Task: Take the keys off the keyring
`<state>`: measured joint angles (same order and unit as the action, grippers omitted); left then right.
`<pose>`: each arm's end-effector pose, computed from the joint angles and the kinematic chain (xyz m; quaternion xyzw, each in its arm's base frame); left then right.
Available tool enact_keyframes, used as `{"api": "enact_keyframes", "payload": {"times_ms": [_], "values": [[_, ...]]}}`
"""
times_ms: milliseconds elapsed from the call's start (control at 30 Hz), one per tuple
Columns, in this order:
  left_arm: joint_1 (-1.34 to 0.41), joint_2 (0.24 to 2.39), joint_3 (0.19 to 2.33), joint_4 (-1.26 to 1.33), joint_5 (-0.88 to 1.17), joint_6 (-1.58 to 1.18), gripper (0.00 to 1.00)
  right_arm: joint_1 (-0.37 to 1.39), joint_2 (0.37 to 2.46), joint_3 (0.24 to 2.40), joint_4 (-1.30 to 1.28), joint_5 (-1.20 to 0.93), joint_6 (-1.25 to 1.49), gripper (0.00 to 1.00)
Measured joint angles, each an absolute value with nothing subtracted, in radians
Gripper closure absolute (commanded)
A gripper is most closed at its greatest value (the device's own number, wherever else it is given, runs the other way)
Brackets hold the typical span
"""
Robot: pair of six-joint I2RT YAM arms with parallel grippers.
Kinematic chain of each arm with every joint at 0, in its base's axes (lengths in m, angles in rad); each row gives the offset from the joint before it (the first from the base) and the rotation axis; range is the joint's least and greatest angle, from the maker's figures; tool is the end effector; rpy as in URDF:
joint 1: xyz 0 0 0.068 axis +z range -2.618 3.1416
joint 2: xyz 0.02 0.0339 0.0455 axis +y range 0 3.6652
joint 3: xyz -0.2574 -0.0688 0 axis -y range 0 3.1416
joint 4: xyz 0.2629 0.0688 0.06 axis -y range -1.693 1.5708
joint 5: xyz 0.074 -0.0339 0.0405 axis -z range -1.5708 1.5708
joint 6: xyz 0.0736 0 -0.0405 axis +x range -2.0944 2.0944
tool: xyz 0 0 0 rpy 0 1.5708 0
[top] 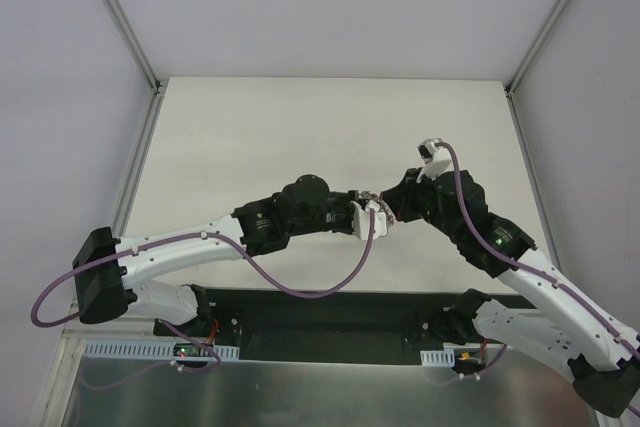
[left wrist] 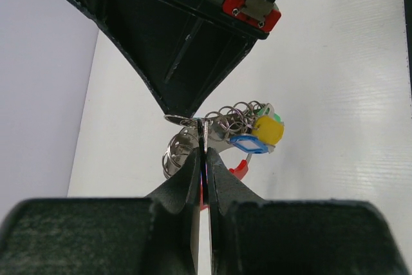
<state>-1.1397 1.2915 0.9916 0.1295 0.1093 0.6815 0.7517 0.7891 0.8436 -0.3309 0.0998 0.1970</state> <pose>0.1444 -0.3331 0.3156 0.6247 0.4405 -0.1868 0.6171 0.1800 0.1582 0.3302 -0.1892 0.7746 0.2397 0.5539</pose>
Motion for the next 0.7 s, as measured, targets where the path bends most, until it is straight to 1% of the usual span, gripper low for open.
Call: {"api": "enact_keyframes", "payload": {"times_ms": [500, 700], "values": [[-1.162, 1.292, 1.017, 0.11, 0.091, 0.732, 1.0, 0.77, 0.803, 0.859, -0.332, 0.124, 0.196, 1.0], [-1.192, 1.292, 1.01, 0.105, 0.041, 0.732, 1.0, 0.775, 0.832, 0.878, -0.342, 0.122, 0.196, 1.0]]}}
